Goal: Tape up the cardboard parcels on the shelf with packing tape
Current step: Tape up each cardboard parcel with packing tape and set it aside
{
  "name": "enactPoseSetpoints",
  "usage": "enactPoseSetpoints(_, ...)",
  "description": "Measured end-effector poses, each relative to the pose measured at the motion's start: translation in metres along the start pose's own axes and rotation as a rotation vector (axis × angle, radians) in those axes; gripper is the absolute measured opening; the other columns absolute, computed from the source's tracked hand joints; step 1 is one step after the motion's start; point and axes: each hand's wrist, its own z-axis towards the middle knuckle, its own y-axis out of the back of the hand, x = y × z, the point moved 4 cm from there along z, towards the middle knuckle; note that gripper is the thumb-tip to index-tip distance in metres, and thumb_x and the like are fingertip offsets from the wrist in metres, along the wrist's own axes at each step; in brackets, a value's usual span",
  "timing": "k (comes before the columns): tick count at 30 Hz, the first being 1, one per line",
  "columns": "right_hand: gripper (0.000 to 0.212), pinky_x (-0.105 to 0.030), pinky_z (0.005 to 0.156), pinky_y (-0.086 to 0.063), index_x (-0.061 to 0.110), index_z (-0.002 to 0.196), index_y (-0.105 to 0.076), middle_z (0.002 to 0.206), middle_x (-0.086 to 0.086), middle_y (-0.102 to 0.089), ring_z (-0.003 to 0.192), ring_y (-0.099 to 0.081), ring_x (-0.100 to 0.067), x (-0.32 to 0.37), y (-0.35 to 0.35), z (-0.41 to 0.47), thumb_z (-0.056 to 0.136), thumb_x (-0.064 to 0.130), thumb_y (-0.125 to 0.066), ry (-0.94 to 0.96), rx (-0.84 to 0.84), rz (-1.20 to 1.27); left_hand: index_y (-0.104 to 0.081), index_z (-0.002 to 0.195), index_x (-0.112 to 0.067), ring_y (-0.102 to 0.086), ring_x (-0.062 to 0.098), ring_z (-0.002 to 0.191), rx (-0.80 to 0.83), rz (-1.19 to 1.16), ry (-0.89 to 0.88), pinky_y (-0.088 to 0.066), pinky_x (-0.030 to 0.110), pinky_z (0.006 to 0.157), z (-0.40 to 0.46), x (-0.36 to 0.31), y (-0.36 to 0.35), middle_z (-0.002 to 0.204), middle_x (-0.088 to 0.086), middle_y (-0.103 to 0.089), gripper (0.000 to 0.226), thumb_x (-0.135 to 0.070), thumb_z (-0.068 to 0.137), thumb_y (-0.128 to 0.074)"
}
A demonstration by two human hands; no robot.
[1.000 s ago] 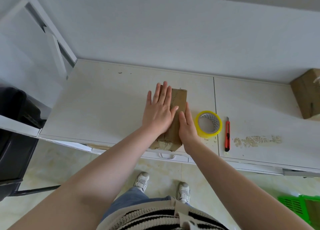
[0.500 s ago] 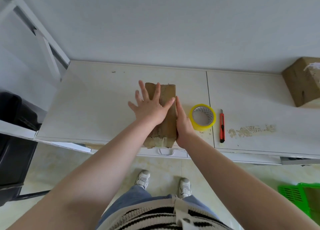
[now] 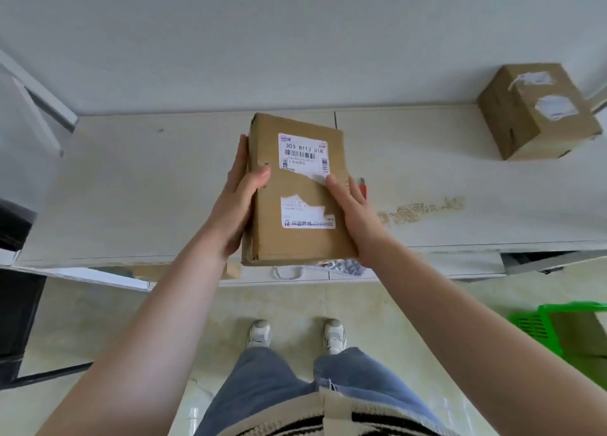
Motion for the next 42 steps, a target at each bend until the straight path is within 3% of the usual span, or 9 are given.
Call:
enactPoseSetpoints(3, 0.047, -0.038, 0.074, -0.059, 0.031, 0.130, -0.059, 0.107, 0.010, -0.074, 0.093, -0.071, -0.019, -0.015, 0.030, -0.026, 0.088, 0.052, -0.063, -0.112, 0.078, 0.181, -0.009, 0.153, -0.051, -0.058, 0.009, 0.124, 0.065, 0.004, 0.016, -0.050, 0.038, 0.098, -0.014, 0.008, -0.038, 0.149, -0.015, -0.046, 0.081, -0.049, 0.087, -0.054)
enactPoseSetpoints(6, 0.039, -0.033, 0.063, -0.058, 0.028, 0.122, -0.061, 0.099, 0.003, -0.075, 0.081, -0.073, -0.018, -0.032, 0.059, -0.048, 0.090, 0.049, -0.063, -0.090, -0.058, 0.270, -0.007, 0.155, -0.047, -0.056, 0.000, 0.120, 0.149, 0.170, 0.152, -0.049, 0.026, 0.092, -0.023, 0.012, -0.075, 0.151, -0.013, -0.042, 0.070, -0.057, 0.095, -0.041)
enactPoseSetpoints(9, 0.030, -0.028, 0.058, -0.056, 0.029, 0.118, -0.061, 0.090, 0.007, -0.075, 0.076, -0.072, -0.014, -0.049, 0.083, -0.075, 0.093, 0.047, -0.061, -0.022, -0.207, 0.343, -0.054, 0.137, -0.029, -0.072, 0.007, 0.091, 0.254, 0.091, 0.364, -0.057, 0.023, 0.064, -0.042, 0.018, -0.113, 0.112, -0.005, -0.073, 0.052, -0.060, 0.097, -0.043)
enactPoseSetpoints(14, 0.032, -0.029, 0.065, -0.057, 0.029, 0.121, -0.061, 0.103, 0.002, -0.074, 0.085, -0.072, -0.016, -0.089, 0.108, -0.123, 0.094, 0.045, -0.060, -0.005, -0.385, 0.388, -0.062, 0.126, -0.020, -0.073, 0.021, 0.092, 0.335, 0.206, 0.345, -0.061, 0.040, 0.073, -0.071, 0.051, -0.157, 0.108, 0.002, -0.075, 0.037, -0.040, 0.095, -0.062)
enactPoseSetpoints(20, 0.030, -0.032, 0.069, -0.059, 0.029, 0.123, -0.060, 0.106, 0.001, -0.074, 0.088, -0.072, -0.017, -0.143, 0.156, -0.170, 0.095, 0.042, -0.059, -0.018, -0.531, 0.492, -0.065, 0.111, -0.018, -0.074, 0.014, 0.072, 0.473, 0.309, 0.411, -0.058, 0.028, 0.055, -0.100, 0.098, -0.217, 0.085, -0.003, -0.076, 0.025, -0.038, 0.098, -0.056)
enactPoseSetpoints(29, 0.025, -0.034, 0.079, -0.059, 0.031, 0.117, -0.061, 0.105, 0.004, -0.074, 0.091, -0.072, -0.016, -0.213, 0.313, -0.244, 0.096, 0.043, -0.058, -0.022, -0.799, 0.641, -0.067, 0.096, -0.016, -0.073, 0.024, 0.083, 0.722, 0.490, 0.520, -0.059, 0.041, 0.080, -0.129, 0.169, -0.408, 0.089, 0.004, -0.076, 0.025, -0.040, 0.097, -0.059)
enactPoseSetpoints(34, 0.032, -0.030, 0.075, -0.058, 0.028, 0.124, -0.059, 0.107, 0.004, -0.073, 0.090, -0.071, -0.013, -0.254, 0.421, -0.298, 0.096, 0.042, -0.057, -0.039, -0.960, 0.688, -0.066, 0.107, -0.012, -0.072, 0.030, 0.095, 0.864, 0.579, 0.571, -0.059, 0.044, 0.085, -0.163, 0.213, -0.536, 0.104, 0.012, -0.074, 0.033, -0.042, 0.096, -0.059)
enactPoseSetpoints(38, 0.034, -0.034, 0.080, -0.059, 0.029, 0.127, -0.058, 0.110, 0.004, -0.072, 0.092, -0.071, -0.014, -0.284, 0.483, -0.328, 0.096, 0.043, -0.057, -0.052, -1.034, 0.730, -0.063, 0.116, -0.008, -0.071, 0.021, 0.079, 0.951, 0.622, 0.602, -0.061, 0.031, 0.067, -0.184, 0.246, -0.611, 0.097, 0.009, -0.073, 0.037, -0.041, 0.098, -0.057)
enactPoseSetpoints(42, 0.036, -0.040, 0.086, -0.058, 0.026, 0.129, -0.057, 0.112, 0.001, -0.073, 0.097, -0.071, -0.019, -0.314, 0.525, -0.343, 0.097, 0.044, -0.055, -0.094, -1.065, 0.803, -0.063, 0.117, -0.009, -0.071, 0.020, 0.077, 1.017, 0.687, 0.634, -0.060, 0.030, 0.068, -0.194, 0.280, -0.665, 0.096, 0.007, -0.073, 0.040, -0.042, 0.097, -0.058)
